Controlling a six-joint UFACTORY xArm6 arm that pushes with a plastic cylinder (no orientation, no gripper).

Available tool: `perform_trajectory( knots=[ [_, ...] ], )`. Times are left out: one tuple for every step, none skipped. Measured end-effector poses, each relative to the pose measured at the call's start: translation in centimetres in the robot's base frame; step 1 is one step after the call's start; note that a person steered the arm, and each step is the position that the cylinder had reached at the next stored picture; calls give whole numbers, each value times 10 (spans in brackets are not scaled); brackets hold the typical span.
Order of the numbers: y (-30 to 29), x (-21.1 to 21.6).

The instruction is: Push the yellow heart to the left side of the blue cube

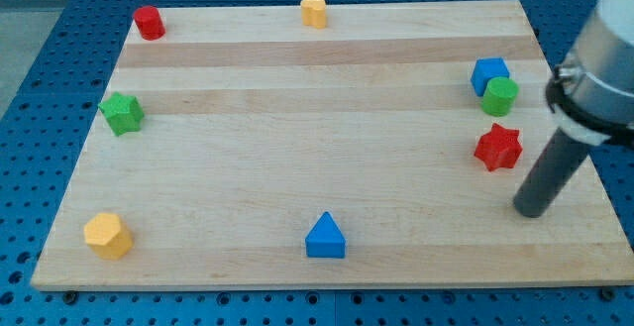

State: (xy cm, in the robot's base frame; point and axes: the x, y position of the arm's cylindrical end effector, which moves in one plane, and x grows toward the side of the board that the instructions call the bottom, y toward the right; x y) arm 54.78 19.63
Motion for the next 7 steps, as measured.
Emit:
perform_trajectory(
  knots=[
    [1, -47],
    [8, -81],
    [9, -74],
    [-13, -53],
    [-44, -53],
    [-123, -61],
    [-167, -103]
  ],
)
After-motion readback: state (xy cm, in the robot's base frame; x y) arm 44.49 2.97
